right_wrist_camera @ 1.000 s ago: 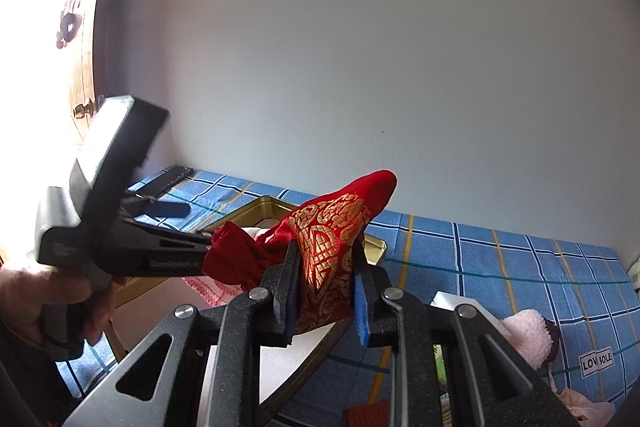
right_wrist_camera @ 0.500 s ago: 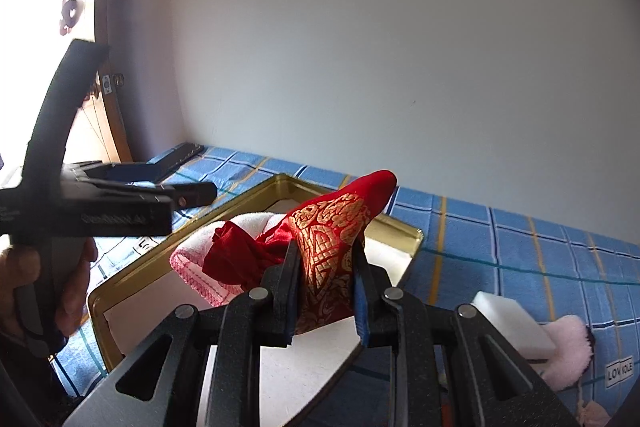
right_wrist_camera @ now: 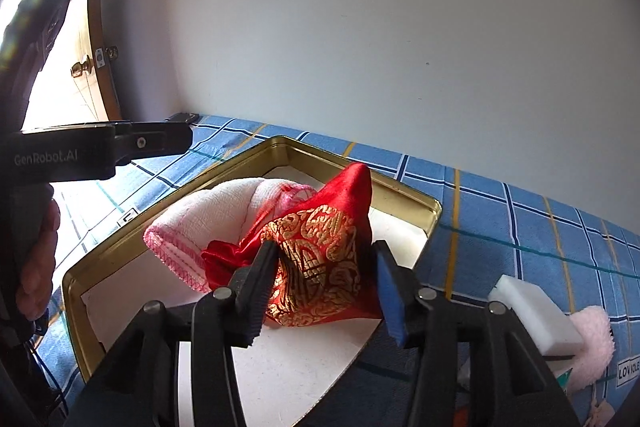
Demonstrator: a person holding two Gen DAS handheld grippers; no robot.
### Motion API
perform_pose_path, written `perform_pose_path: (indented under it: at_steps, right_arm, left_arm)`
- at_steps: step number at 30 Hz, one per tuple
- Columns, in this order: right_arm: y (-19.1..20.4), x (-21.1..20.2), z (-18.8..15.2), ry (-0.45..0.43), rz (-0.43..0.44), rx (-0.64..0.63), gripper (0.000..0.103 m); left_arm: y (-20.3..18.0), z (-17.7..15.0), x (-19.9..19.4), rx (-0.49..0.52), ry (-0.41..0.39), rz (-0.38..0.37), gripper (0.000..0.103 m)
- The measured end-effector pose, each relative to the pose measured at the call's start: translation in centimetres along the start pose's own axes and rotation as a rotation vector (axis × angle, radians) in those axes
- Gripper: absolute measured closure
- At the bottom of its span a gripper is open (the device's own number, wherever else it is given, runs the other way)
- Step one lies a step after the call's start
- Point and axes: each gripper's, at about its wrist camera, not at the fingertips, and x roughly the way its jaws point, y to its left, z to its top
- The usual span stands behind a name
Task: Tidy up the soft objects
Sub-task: 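Release the towel into the tin with the left tool while the right tool drops the pouch onto it, then move the left tool to the cotton swab bag and grasp it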
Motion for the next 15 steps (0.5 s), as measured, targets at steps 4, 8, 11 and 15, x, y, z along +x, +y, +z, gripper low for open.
perform_pose_path:
  at_steps: [4, 8, 11, 15]
  right_arm:
    - [0.0, -1.0, 0.0, -0.024, 0.005, 0.006, 0.041]
    - [0.5, -2.9, -0.2, -0.065, 0.016, -0.004, 0.037]
    - [0.7, -4.3, -0.6, -0.082, 0.006, -0.025, 0.033]
    - [0.5, -5.9, -1.4, -0.085, -0.009, -0.029, 0.033]
  left_arm:
    - [-0.1, 0.1, -0.3, -0.002, -0.015, -0.004, 0.005]
    - [0.1, 0.1, -0.4, -0.018, -0.021, -0.007, 0.004]
    - [0.2, 0.2, -0.4, -0.029, -0.022, -0.014, 0.004]
    - [-0.6, 0.0, -0.5, -0.012, -0.031, -0.021, 0.004]
